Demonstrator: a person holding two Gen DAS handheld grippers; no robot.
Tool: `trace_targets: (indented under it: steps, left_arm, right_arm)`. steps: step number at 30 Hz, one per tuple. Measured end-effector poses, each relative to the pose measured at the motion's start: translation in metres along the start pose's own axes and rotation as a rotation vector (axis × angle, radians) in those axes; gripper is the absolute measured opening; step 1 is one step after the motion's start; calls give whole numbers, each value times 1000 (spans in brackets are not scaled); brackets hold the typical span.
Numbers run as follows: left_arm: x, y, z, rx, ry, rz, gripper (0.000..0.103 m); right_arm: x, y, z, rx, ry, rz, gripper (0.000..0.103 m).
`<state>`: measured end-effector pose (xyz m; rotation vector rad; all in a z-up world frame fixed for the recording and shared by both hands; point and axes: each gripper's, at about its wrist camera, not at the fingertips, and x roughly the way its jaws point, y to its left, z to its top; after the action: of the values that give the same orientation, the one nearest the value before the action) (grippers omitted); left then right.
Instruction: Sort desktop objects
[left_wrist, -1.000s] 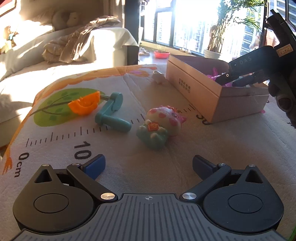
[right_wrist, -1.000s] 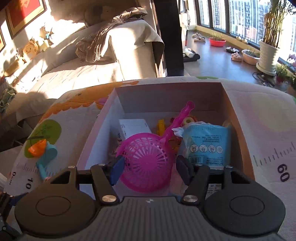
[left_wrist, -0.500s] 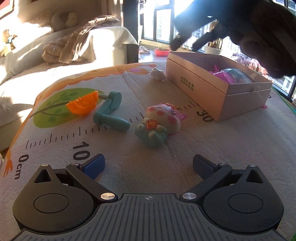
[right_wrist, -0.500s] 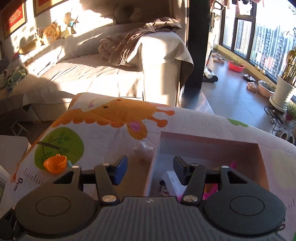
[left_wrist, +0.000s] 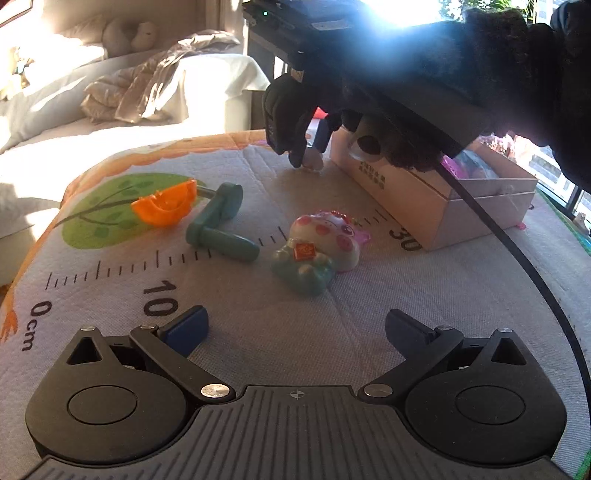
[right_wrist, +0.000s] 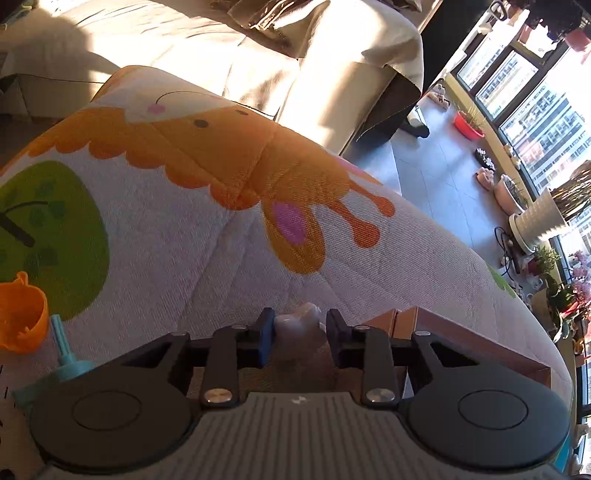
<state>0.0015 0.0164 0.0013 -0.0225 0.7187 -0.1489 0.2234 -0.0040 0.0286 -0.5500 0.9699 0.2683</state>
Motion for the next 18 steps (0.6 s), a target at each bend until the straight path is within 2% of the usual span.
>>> trace_targets:
  steps: [5, 9, 12, 15, 18]
  left_arm:
    - [0, 1, 0, -5, -2, -4, 103]
    - [0, 1, 0, -4, -2, -3, 103]
    - [0, 1, 0, 0, 0, 1, 103]
    - [0, 0, 0, 7, 3, 7, 103]
    - [1, -2, 0, 20, 9, 17, 103]
  right_arm:
    - [-47, -5, -31, 17, -70, 97, 28]
    - [-109, -28, -84, 106, -146, 268, 28]
    - [-144, -43, -132, 156, -177, 339, 28]
    - [-154, -49, -178, 199, -151, 382, 28]
    - [-145, -45, -211, 212, -112, 373, 29]
